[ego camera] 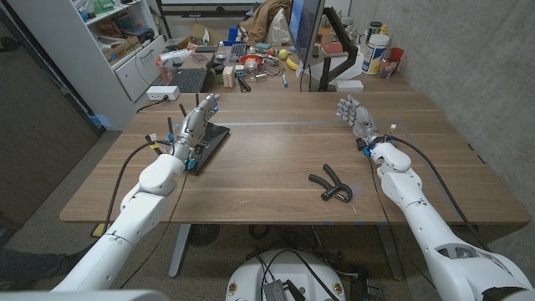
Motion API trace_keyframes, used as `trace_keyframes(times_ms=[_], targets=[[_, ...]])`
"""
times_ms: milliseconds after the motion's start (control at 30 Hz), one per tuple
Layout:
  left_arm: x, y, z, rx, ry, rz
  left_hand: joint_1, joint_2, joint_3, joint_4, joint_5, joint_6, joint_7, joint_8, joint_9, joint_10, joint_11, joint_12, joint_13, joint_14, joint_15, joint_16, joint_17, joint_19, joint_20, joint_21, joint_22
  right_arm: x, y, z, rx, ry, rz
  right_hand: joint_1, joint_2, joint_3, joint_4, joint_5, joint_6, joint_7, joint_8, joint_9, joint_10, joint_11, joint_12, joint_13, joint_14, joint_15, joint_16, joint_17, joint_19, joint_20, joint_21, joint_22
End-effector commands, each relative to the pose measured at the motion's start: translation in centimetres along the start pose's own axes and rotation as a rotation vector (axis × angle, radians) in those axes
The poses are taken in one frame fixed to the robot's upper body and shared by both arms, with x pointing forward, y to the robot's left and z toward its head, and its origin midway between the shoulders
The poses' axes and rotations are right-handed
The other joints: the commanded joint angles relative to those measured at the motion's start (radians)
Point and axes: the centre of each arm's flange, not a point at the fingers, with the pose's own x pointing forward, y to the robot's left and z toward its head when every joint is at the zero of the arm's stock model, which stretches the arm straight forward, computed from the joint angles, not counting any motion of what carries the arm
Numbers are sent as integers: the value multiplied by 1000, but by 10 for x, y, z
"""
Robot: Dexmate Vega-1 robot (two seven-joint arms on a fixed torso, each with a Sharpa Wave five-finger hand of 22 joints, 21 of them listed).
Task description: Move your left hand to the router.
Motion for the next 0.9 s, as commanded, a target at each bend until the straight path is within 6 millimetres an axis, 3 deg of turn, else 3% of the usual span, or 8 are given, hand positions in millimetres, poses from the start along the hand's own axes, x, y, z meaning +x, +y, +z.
trace_keyframes(times_ms=[33,900], targets=[[-7,8,6,93,19,15,12,0,3,-6,8,10,0,6,1,3,-4,6,2,8,-1,4,3,-36,0,-5,4,2,0,0,-3,0,3,0,1,2,-9,4,10,-1,2,3,8,-3,-3,5,11,0,-1,3,8,-24,-3,5],[-10,19,13,253,55,39,25,6,2,-12,9,19,-2,5,1,8,-6,6,1,11,-4,3,3,-31,0,-19,5,5,4,-3,0,13,-2,-1,2,1,-11,4,10,-1,1,3,12,-3,-2,5,11,-1,-2,3,9,-23,-18,5]])
